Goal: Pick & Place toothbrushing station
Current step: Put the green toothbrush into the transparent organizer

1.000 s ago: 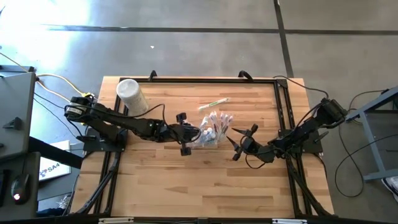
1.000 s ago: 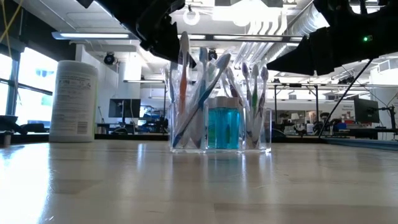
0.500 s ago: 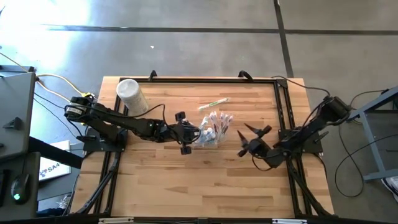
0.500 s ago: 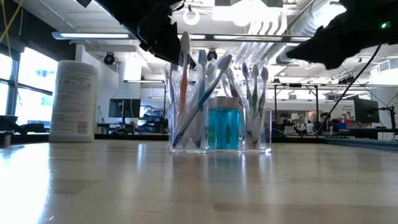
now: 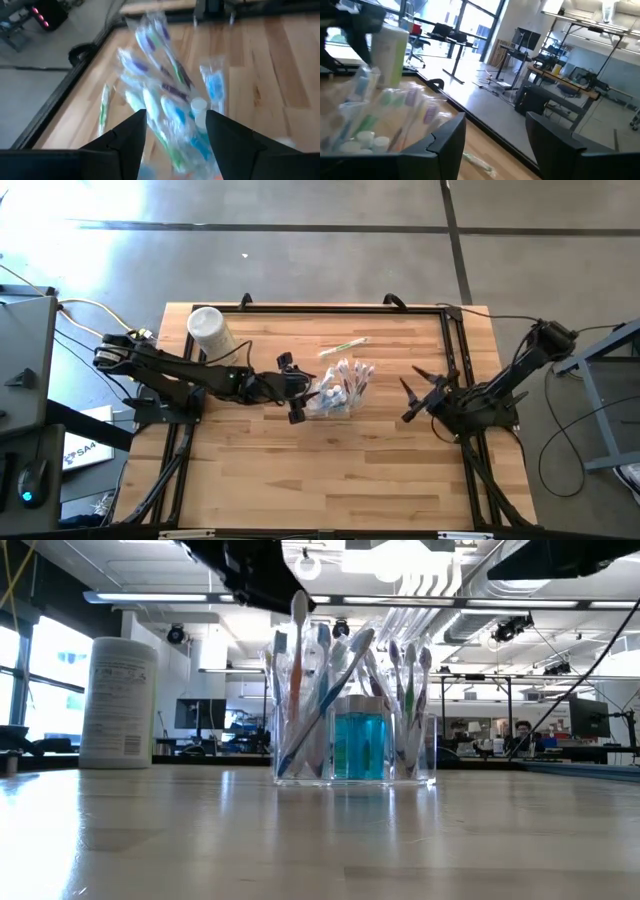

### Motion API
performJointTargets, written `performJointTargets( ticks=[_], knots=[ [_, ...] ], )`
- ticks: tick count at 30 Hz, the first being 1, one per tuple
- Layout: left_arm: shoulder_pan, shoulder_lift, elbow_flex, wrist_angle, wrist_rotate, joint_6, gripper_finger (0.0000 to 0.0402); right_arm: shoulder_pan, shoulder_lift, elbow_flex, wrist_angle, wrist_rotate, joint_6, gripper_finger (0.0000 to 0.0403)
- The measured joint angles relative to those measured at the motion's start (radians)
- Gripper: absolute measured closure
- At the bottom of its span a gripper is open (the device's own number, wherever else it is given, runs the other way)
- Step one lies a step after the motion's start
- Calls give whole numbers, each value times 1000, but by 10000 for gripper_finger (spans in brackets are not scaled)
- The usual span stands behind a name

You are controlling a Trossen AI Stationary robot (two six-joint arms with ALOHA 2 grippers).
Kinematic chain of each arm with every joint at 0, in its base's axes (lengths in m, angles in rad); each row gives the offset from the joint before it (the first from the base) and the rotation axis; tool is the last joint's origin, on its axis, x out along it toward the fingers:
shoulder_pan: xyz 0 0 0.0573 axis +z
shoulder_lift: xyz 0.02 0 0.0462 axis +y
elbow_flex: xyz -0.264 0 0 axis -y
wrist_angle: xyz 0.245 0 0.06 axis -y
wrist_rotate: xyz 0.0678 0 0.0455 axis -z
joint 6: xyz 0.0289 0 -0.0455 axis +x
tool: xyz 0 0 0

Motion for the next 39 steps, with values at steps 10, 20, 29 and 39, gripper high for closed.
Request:
performJointTargets(
  ticks=[10, 20, 29, 39],
  knots=[
    [0, -148, 0, 8, -7, -50, 203, -74, -360, 0, -141, -42, -1, 202],
    [0, -239, 0, 10, -7, -57, 203, -255, -591, 34, -213, -467, -99, 202],
    [0, -239, 0, 10, -8, -109, 203, -422, -559, 258, -663, -518, 53, 202],
    [0, -238, 0, 10, 45, -168, 203, -749, -357, 540, -1111, -784, 286, 202]
  ],
)
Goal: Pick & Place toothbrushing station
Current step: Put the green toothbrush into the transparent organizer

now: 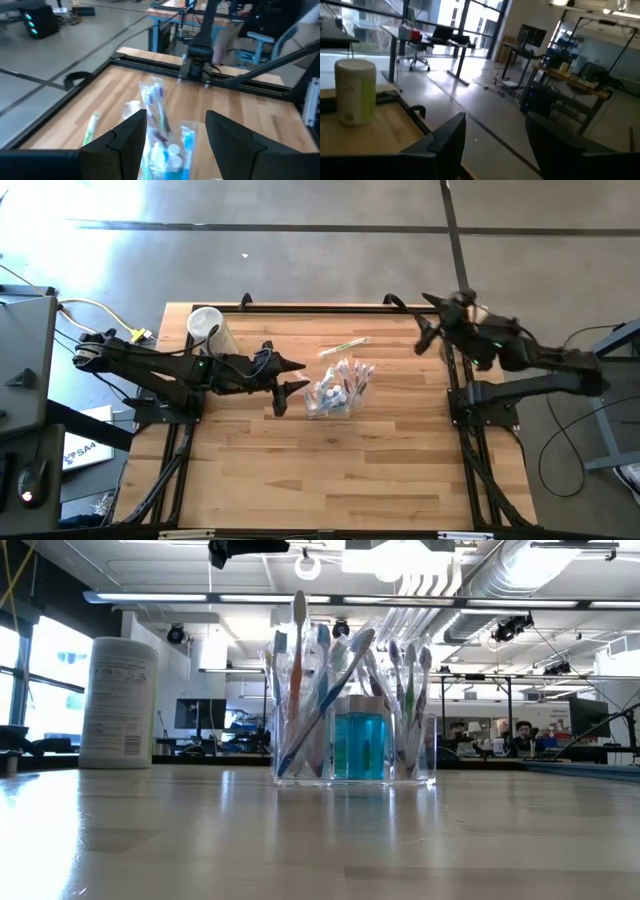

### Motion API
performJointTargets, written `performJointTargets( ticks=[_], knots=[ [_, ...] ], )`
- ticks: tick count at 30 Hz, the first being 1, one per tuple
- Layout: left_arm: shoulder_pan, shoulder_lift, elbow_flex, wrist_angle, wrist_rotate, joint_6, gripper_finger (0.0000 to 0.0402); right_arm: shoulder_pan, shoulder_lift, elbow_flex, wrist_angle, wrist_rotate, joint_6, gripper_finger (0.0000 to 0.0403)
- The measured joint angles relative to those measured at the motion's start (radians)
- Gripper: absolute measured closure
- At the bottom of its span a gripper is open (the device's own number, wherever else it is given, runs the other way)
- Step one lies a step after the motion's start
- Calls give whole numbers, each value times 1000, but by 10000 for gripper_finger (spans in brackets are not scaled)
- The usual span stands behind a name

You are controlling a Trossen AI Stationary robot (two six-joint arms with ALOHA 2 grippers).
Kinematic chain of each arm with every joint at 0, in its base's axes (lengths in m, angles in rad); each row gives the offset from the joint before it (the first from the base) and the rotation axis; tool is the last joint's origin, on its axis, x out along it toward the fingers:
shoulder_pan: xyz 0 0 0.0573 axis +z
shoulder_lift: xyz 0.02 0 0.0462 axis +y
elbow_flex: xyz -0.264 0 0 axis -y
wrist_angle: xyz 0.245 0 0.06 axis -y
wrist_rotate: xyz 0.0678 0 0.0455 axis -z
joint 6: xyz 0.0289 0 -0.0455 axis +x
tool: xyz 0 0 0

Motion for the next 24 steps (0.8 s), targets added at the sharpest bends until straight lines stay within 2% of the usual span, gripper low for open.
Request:
performJointTargets(
  ticks=[5, 10, 15, 18, 20, 24],
  knots=[
    [0, 0, 0, -1, 27, -16, 203, -261, 149, 102, -193, -295, 133, 202],
    [0, 0, 0, -7, 31, -16, 203, -519, 329, 155, -351, -598, 145, 202],
    [0, 0, 0, -8, 70, -17, 203, -708, 489, 156, -326, -901, 65, 202],
    [0, 0, 0, -10, 83, -15, 203, -775, 580, 157, -296, -1073, 22, 202],
    [0, 0, 0, -17, 84, -14, 203, -801, 645, 157, -288, -1126, -25, 202],
    [0, 0, 0, -36, 84, -13, 203, -825, 772, 157, -272, -1123, -93, 202]
  ],
)
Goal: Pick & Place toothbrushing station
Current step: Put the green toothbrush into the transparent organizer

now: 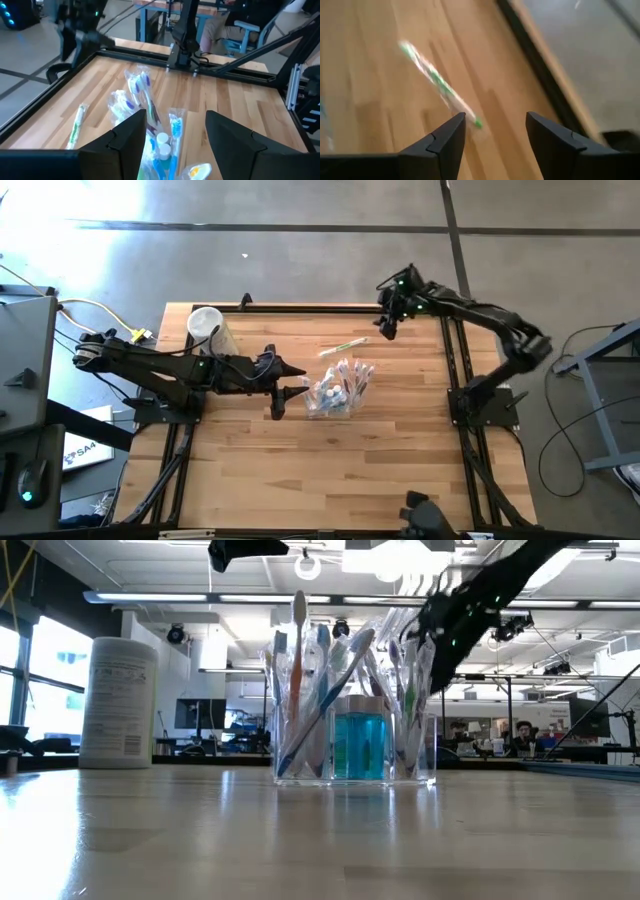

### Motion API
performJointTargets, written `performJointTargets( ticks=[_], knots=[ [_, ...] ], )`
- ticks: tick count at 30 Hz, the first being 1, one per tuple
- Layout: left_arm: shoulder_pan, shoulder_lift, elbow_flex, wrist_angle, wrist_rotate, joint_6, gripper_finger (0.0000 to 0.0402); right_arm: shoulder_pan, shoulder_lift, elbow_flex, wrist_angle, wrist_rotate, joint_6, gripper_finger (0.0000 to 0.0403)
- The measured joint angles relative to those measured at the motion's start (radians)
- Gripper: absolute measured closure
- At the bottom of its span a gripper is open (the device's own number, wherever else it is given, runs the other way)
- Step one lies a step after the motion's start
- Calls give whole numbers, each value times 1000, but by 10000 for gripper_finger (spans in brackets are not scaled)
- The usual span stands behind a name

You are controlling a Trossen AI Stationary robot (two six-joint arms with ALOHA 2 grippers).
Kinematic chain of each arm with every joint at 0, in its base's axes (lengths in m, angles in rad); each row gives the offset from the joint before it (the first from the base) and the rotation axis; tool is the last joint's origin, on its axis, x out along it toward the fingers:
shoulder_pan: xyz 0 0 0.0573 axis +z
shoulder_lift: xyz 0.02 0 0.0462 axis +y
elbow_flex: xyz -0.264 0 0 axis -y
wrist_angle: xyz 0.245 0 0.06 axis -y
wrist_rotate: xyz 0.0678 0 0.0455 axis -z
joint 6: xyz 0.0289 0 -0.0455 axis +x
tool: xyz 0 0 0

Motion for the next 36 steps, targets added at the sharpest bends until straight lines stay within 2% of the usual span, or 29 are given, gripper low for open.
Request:
performJointTargets(
  ticks=[7, 15, 17, 22, 29, 36],
  knots=[
    [0, 0, 0, -26, 0, 1, 203, 25, 167, 0, 31, -5, -93, 202],
    [0, 0, 0, -24, 0, 10, 203, 109, 226, 0, 136, -4, -167, 202],
    [0, 0, 0, -24, 0, 11, 203, 132, 245, 0, 155, 29, -174, 202],
    [0, 0, 0, -24, 1, 11, 203, 177, 307, 0, 151, 198, -170, 202],
    [0, 0, 0, -24, 1, 11, 203, 188, 356, 0, 119, 150, -167, 202],
    [0, 0, 0, -29, 2, 35, 203, 190, 419, 5, 132, 188, -169, 202]
  ],
)
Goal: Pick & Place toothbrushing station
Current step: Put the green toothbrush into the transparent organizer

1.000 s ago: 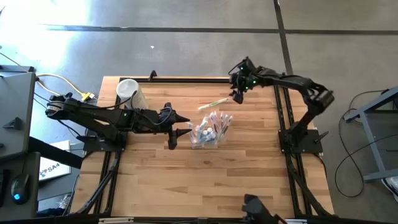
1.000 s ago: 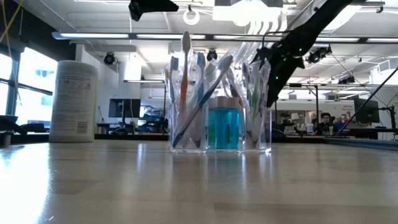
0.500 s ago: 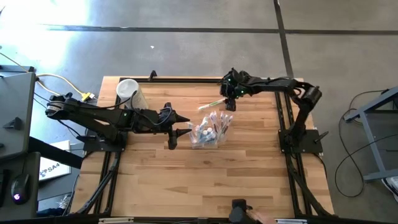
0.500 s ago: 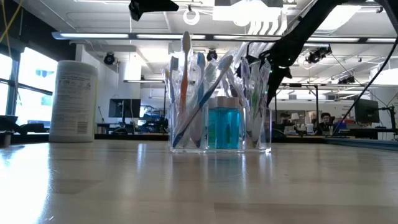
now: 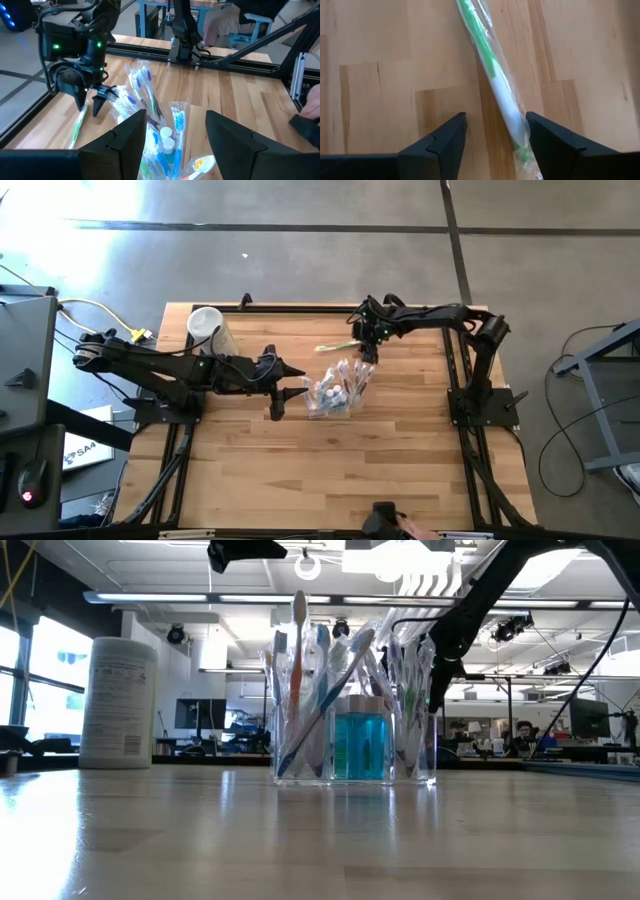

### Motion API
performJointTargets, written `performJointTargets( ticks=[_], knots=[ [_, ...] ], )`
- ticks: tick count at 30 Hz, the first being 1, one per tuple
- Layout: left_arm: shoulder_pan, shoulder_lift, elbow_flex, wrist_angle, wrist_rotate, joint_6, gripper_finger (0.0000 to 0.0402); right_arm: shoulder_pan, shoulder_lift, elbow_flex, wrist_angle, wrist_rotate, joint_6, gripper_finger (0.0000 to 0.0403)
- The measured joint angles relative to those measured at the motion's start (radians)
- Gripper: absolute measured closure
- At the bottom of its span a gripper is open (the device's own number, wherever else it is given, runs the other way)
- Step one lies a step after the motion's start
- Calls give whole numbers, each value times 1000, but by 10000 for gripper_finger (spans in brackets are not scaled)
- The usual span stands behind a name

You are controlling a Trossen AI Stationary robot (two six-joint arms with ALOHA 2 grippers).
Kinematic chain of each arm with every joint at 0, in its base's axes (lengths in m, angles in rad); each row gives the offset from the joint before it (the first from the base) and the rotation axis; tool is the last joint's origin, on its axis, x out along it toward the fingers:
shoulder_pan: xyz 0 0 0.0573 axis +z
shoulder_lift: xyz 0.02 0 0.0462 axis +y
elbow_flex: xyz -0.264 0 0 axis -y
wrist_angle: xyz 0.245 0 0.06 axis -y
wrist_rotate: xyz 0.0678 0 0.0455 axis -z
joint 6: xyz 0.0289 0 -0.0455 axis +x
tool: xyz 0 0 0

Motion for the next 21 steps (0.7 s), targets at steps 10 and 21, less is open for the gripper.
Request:
performJointTargets(
  ticks=[10, 21],
  knots=[
    [0, 0, 0, -11, 0, 0, 203, 7, 4, 1, -87, 68, 54, 281],
    [0, 0, 0, -25, 0, 0, 203, 12, -13, 1, -175, 111, 165, 387]
  ],
)
